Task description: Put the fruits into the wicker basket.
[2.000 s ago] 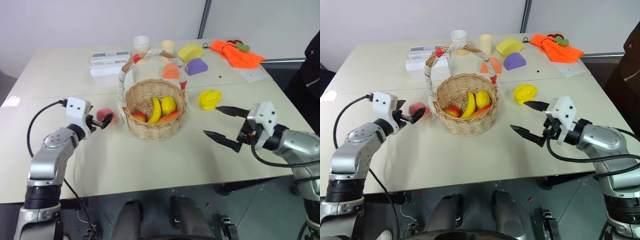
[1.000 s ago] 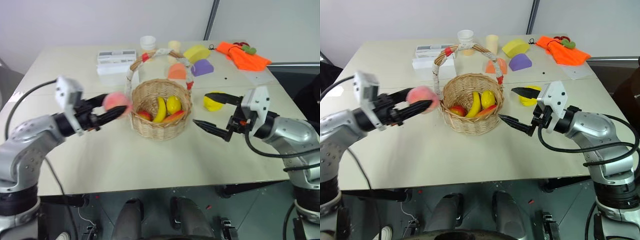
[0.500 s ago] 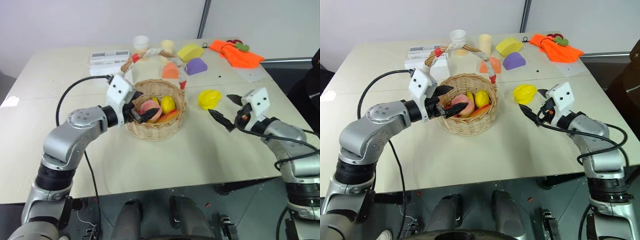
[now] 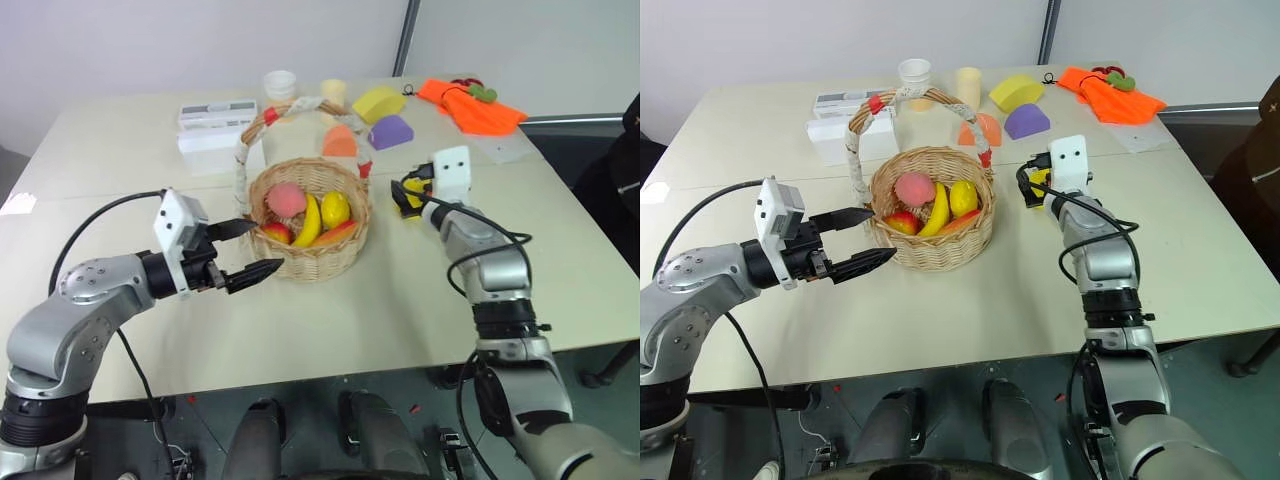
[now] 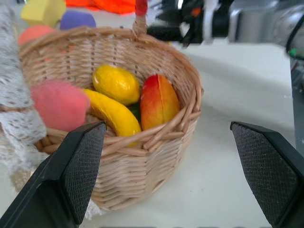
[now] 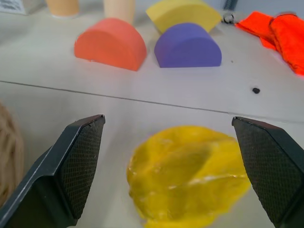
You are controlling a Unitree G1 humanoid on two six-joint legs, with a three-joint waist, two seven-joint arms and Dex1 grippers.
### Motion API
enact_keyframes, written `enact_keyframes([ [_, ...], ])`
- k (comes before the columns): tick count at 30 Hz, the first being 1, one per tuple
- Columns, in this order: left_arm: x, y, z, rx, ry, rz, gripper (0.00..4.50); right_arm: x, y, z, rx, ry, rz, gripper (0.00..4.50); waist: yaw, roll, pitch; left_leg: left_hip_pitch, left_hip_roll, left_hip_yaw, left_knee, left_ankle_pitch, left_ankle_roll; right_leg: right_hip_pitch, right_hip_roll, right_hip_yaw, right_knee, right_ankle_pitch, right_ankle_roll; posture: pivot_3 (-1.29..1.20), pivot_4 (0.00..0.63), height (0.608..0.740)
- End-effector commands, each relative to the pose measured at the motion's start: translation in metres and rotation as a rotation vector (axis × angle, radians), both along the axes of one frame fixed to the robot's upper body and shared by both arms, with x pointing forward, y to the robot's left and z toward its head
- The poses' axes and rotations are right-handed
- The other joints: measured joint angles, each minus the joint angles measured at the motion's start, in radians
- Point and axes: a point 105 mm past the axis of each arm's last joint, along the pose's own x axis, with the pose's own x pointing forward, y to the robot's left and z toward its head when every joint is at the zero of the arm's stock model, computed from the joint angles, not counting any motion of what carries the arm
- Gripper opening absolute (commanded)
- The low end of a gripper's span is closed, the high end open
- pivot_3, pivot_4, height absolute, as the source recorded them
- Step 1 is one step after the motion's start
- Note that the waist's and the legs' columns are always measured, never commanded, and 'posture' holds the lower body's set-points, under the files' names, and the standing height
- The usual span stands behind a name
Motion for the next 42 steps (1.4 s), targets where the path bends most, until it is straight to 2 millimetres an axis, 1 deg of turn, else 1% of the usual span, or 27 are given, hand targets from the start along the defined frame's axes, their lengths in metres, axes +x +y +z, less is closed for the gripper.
enact_keyframes([
  [1,-0.006,-0.006,0.012,-0.017,-0.062,-0.02,4.46,0.008,-0.009,0.002,-0.036,-0.005,-0.08,4.5,-0.001,0.0,0.0,0.0,0.0,0.0,0.0,0.0,0.0,0.0,0.0,0.0,0.0,0.001,0.001,0.0,0.15,0.74],
  [3,-0.006,-0.008,0.011,-0.018,-0.059,-0.021,4.46,0.008,-0.015,-0.006,-0.059,0.022,-0.116,4.5,-0.003,0.0,0.0,0.0,0.0,0.0,0.0,0.0,0.0,0.0,0.0,0.0,0.0,0.001,0.002,0.0,0.15,0.74],
  [7,-0.007,-0.01,0.01,-0.024,-0.052,-0.027,4.46,0.003,-0.023,-0.017,-0.103,0.06,-0.138,4.5,-0.007,0.0,0.0,0.0,0.0,0.0,-0.001,0.0,0.0,0.0,0.0,0.0,0.0,0.001,0.002,0.0,0.15,0.74],
  [13,-0.004,-0.013,0.009,-0.029,-0.048,-0.033,4.46,-0.004,-0.028,-0.02,-0.13,0.048,-0.141,4.5,-0.006,0.0,0.0,0.001,0.0,0.0,-0.001,0.0,0.0,0.0,0.0,0.0,0.0,0.001,0.002,0.0,0.15,0.74],
  [16,-0.003,-0.014,0.01,-0.032,-0.049,-0.036,4.5,-0.004,-0.029,-0.02,-0.133,0.047,-0.143,3.65,-0.006,0.0,0.0,0.001,0.0,0.0,-0.001,0.0,0.0,0.0,0.0,0.0,0.0,0.001,0.002,0.0,0.15,0.74],
  [19,-0.003,-0.014,0.01,-0.034,-0.051,-0.035,4.5,-0.004,-0.03,-0.02,-0.151,0.042,-0.146,2.28,-0.006,0.0,0.0,0.001,0.0,0.0,0.0,0.0,0.0,0.0,0.0,0.0,0.0,0.001,0.002,0.0,0.15,0.74],
  [20,-0.003,-0.014,0.01,-0.034,-0.052,-0.034,4.5,-0.004,-0.029,-0.019,-0.161,0.037,-0.141,1.94,-0.007,0.0,0.0,0.001,0.0,0.0,-0.001,0.0,0.0,0.0,0.0,0.0,0.0,0.001,0.002,0.0,0.15,0.74],
  [21,-0.003,-0.014,0.011,-0.035,-0.053,-0.033,4.5,-0.005,-0.028,-0.018,-0.163,0.035,-0.13,1.74,-0.007,0.0,0.0,0.001,0.0,0.0,-0.001,0.0,0.0,0.0,0.001,0.0,0.0,0.001,0.002,0.0,0.15,0.74],
  [27,-0.003,-0.013,0.011,-0.038,-0.057,-0.019,4.5,-0.008,-0.027,-0.014,-0.201,0.013,-0.117,1.74,-0.007,0.0,0.0,0.001,0.0,0.0,-0.001,0.0,0.0,0.0,0.0,0.0,0.0,0.001,0.002,0.0,0.15,0.74],
  [30,-0.002,-0.007,0.011,-0.034,-0.061,0.003,4.5,-0.014,-0.028,-0.003,-0.236,-0.042,-0.097,1.74,-0.006,0.0,0.0,0.001,0.0,0.0,-0.001,0.0,0.0,0.0,0.0,0.0,0.0,0.001,0.002,0.0,0.15,0.74],
  [32,-0.001,0.0,0.012,-0.031,-0.067,0.034,4.5,-0.022,-0.028,0.01,-0.28,-0.098,-0.052,1.74,-0.007,0.0,0.0,0.0,0.0,0.0,-0.001,0.0,0.0,0.0,0.0,0.0,0.0,0.001,0.002,0.0,0.15,0.74],
  [34,0.002,0.012,0.014,-0.042,-0.07,0.072,4.5,-0.035,-0.027,0.026,-0.292,-0.17,0.041,1.74,-0.007,0.0,0.0,0.0,0.0,0.0,-0.001,0.0,0.0,-0.001,0.0,0.0,0.0,0.001,0.002,0.0,0.15,0.74],
  [36,0.003,0.024,0.015,-0.065,-0.066,0.106,4.5,-0.055,-0.024,0.041,-0.251,-0.217,0.196,1.74,-0.007,0.0,0.0,0.0,0.0,0.0,-0.002,0.0,0.0,-0.001,0.001,0.0,0.0,0.0,0.001,0.0,0.15,0.74],
  [38,0.002,0.031,0.014,-0.079,-0.072,0.117,4.5,-0.077,-0.013,0.05,-0.231,-0.229,0.372,1.74,-0.007,0.0,0.0,0.001,0.0,0.0,-0.002,0.0,0.0,0.0,0.001,0.0,0.0,-0.002,0.005,0.0,0.15,0.74],
  [40,0.002,0.04,0.011,-0.101,-0.081,0.133,4.5,-0.108,0.006,0.055,-0.209,-0.21,0.6,1.74,-0.006,0.001,0.0,0.001,0.0,0.0,-0.002,0.0,0.001,0.0,0.001,0.0,0.0,-0.003,0.003,0.0,0.15,0.74],
  [42,0.003,0.05,0.006,-0.115,-0.083,0.157,4.5,-0.136,0.026,0.061,-0.153,-0.183,0.792,1.74,-0.01,0.0,0.0,0.002,0.001,0.0,-0.002,-0.001,0.002,0.0,0.001,0.0,0.0,-0.003,0.003,0.0,0.15,0.74],
])
